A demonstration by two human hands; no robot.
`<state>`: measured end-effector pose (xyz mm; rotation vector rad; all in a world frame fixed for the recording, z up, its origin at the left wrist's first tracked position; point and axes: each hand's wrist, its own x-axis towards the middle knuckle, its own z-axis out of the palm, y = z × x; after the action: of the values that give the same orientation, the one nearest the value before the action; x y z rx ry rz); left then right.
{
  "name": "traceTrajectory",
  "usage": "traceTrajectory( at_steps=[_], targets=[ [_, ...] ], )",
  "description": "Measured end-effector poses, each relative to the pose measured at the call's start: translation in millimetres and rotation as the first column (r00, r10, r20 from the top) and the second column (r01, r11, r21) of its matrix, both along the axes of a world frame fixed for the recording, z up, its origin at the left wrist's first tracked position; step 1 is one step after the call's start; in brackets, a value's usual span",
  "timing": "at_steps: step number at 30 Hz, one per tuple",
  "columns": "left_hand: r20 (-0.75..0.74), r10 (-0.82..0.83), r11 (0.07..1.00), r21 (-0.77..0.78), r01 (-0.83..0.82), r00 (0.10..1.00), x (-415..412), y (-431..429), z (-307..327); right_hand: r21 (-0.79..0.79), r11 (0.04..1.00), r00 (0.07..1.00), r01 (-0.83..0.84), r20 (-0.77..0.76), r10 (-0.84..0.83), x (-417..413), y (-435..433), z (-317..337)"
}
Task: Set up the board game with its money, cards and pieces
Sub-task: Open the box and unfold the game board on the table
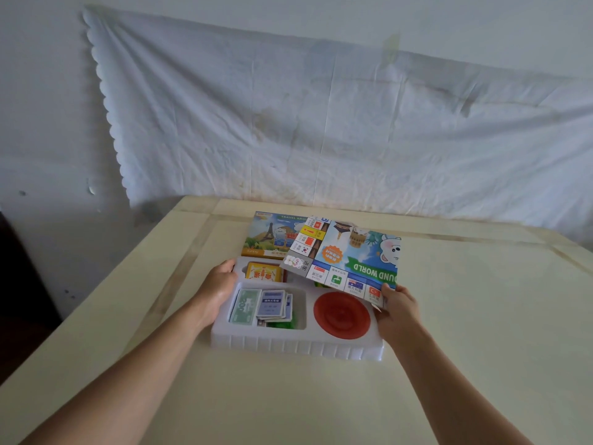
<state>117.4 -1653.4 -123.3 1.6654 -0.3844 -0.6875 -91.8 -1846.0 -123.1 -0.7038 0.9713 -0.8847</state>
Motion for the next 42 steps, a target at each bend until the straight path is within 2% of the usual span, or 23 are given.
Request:
traceTrajectory(
  at_steps=[2, 4, 6, 8, 10, 14, 17, 22, 25, 27, 28, 30, 31, 34, 36, 39, 42],
  targets=[
    [0.072, 0.021, 1.000, 0.021, -0.022, 0.997, -1.6, 0.3, -0.7, -0.020, 1.000, 1.000, 0.004, -0.013, -0.004, -2.3, 0.5, 2.9],
    [0.288, 0.088, 0.990, 0.078, -0.115, 0.954, -7.0, 2.4, 3.9, -0.059, 0.998, 1.000, 0.012, -0.019, -0.013, -6.3, 4.3, 9.8],
    [0.367, 0.142, 0.989, -0.015, -0.147, 0.919, -20.4, 7.6, 16.0, -0.110, 0.994, 1.000, -0.003, 0.002, 0.003, -11.8, 15.6, 18.9],
    [0.155, 0.027, 0.980, -0.201, 0.004, 0.988, -38.0, 16.1, 32.4, -0.179, 0.982, 0.998, -0.057, 0.013, 0.061, -19.3, 36.2, 27.6],
    [-0.001, -0.117, 0.948, -0.299, 0.112, 0.993, -57.1, 26.8, 45.6, -0.241, 0.963, 0.991, -0.122, 0.025, 0.131, -30.0, 62.6, 34.4],
    [0.164, -0.067, 0.965, -0.240, 0.106, 0.984, -89.9, 61.4, 46.8, -0.329, 0.912, 0.966, -0.246, -0.003, 0.259, -63.0, 112.9, 36.3],
    [0.167, -0.053, 0.963, -0.251, 0.094, 0.985, -109.2, 97.1, 33.2, -0.381, 0.873, 0.948, -0.306, -0.041, 0.315, -91.5, 139.7, 30.1],
    [0.169, -0.027, 0.972, -0.225, 0.066, 0.985, -134.2, 141.1, 19.9, -0.320, 0.857, 0.905, -0.403, -0.001, 0.425, -128.7, 178.1, 10.7],
    [0.172, -0.076, 0.970, -0.217, 0.113, 0.982, -136.8, 155.9, 26.6, -0.330, 0.883, 0.936, -0.335, -0.011, 0.351, -140.1, 184.4, 11.1],
    [0.179, -0.158, 0.965, -0.181, 0.190, 0.971, -136.2, 162.8, 39.3, -0.415, 0.854, 0.950, -0.313, -0.127, 0.286, -147.3, 179.2, 15.4],
    [0.190, -0.202, 0.959, -0.159, 0.233, 0.961, -135.7, 165.0, 46.3, -0.476, 0.811, 0.937, -0.341, -0.246, 0.249, -150.1, 176.3, 18.4],
    [0.242, -0.300, 0.939, -0.096, 0.330, 0.923, -135.8, 166.5, 58.6, -0.586, 0.659, 0.836, -0.472, -0.535, 0.123, -152.8, 174.0, 20.0],
    [0.274, -0.344, 0.926, -0.057, 0.372, 0.898, -136.9, 165.3, 63.5, -0.597, 0.597, 0.789, -0.536, -0.605, 0.104, -152.7, 176.1, 20.0],
    [0.374, -0.421, 0.899, 0.050, 0.436, 0.826, -143.9, 155.7, 75.8, -0.576, 0.543, 0.769, -0.611, -0.594, 0.235, -147.3, 191.8, 20.9],
    [0.418, -0.422, 0.899, 0.078, 0.431, 0.804, -147.6, 149.4, 81.4, -0.619, 0.529, 0.780, -0.580, -0.610, 0.141, -143.5, 199.6, 19.6],
    [0.437, -0.420, 0.899, 0.081, 0.431, 0.795, -150.0, 144.2, 84.8, -0.646, 0.593, 0.829, -0.480, -0.554, 0.068, -143.3, 203.1, 14.2],
    [0.464, -0.425, 0.899, 0.115, 0.423, 0.777, -151.0, 141.6, 84.9, -0.685, 0.564, 0.826, -0.462, -0.563, -0.007, -143.6, 202.5, 6.5]
  ],
)
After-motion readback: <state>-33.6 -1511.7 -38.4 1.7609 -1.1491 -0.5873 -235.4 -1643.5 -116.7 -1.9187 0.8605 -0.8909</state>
